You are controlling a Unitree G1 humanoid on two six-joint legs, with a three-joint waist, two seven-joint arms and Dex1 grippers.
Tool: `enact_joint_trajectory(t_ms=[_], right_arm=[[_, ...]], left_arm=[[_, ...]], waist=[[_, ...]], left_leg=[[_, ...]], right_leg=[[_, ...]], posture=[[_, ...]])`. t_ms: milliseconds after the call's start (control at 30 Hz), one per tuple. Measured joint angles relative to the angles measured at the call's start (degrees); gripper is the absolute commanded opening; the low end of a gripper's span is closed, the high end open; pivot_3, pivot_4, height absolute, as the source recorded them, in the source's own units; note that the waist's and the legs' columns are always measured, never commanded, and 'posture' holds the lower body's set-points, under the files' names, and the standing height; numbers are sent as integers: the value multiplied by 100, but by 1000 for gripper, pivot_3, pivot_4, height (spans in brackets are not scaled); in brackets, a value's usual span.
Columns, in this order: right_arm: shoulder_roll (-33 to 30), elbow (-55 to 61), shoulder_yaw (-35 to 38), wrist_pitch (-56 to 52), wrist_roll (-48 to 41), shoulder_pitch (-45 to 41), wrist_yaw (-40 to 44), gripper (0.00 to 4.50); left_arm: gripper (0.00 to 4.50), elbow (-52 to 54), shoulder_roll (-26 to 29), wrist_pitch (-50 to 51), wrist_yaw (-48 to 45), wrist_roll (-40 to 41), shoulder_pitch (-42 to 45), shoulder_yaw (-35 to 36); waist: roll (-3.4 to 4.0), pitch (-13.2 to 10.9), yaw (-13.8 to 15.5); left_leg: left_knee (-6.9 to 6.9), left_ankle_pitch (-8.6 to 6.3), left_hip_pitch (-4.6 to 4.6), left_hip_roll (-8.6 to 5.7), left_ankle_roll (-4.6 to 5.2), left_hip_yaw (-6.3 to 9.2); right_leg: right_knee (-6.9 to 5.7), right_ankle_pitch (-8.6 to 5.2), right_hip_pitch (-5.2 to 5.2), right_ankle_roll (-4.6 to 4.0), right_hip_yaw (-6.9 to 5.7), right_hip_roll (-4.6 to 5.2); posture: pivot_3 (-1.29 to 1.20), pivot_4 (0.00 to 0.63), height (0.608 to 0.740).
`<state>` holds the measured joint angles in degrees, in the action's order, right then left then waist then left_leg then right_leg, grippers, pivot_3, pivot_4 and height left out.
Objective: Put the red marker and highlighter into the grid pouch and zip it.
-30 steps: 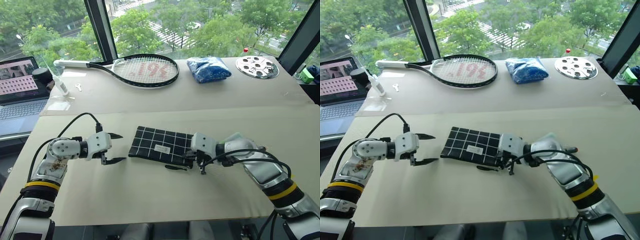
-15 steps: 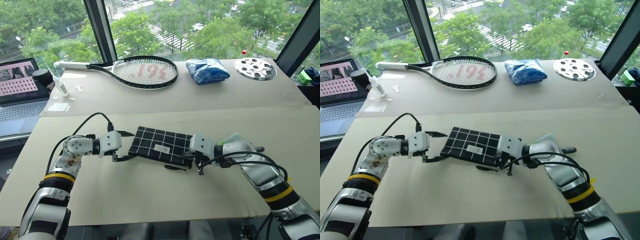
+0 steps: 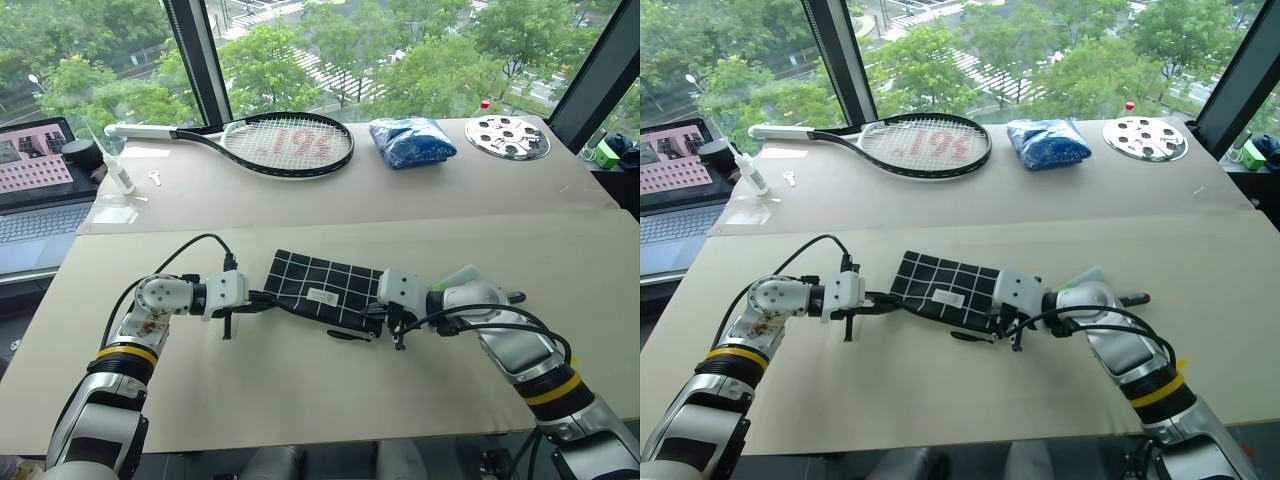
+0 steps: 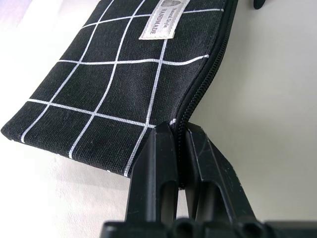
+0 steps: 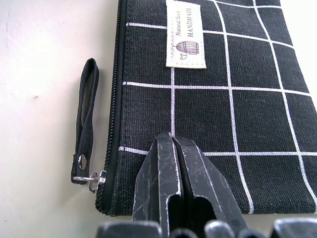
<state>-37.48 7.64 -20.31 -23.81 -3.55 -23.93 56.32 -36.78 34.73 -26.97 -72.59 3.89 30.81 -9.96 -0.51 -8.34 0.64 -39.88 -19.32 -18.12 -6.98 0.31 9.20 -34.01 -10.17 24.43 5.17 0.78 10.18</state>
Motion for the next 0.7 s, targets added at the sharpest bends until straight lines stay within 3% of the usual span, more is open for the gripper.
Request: enact_joint_trajectory(t_ms=[33, 167, 267, 433, 700], right_arm=[[52, -39, 38, 5, -8, -5, -19, 0], [761, -553, 532, -262, -241, -279, -549, 1132], [745, -677, 880, -439, -279, -637, -788, 1980], [607, -431, 1527, -1353, -892, -721, -803, 3784], [-91, 296, 2805, -2404, -1705, -717, -939, 3784]], left_arm=[[7, 3, 1, 44, 11, 9, 0, 6], [0, 149, -9, 410, 99, 90, -20, 98], [0, 340, -26, 669, 122, 164, -66, 119], [0, 948, -21, 1251, 360, 302, -393, 279], [0, 2528, -98, 3161, 1549, 524, -973, 647]], waist=[[0, 0, -3], [-2, -5, -30], [-1, -6, -29], [0, -5, -64], [0, -6, -124]], left_leg=[[0, 0, 0, 1, 0, 0], [0, 5, -19, 2, -8, -2], [-2, 11, -54, 0, -16, -1], [-1, 8, -96, 2, -12, 2], [-13, 7, -158, 3, -10, -4]], right_leg=[[0, 0, 0, 0, 0, 0], [-4, 13, 29, -10, 8, -3], [-7, 21, 71, -13, 8, -3], [-6, 30, 105, -11, 1, -3], [-8, 45, 175, -12, 1, -2]], posture=[[0, 150, 740], [0, 150, 740], [0, 150, 740], [0, 150, 740], [0, 150, 740]])
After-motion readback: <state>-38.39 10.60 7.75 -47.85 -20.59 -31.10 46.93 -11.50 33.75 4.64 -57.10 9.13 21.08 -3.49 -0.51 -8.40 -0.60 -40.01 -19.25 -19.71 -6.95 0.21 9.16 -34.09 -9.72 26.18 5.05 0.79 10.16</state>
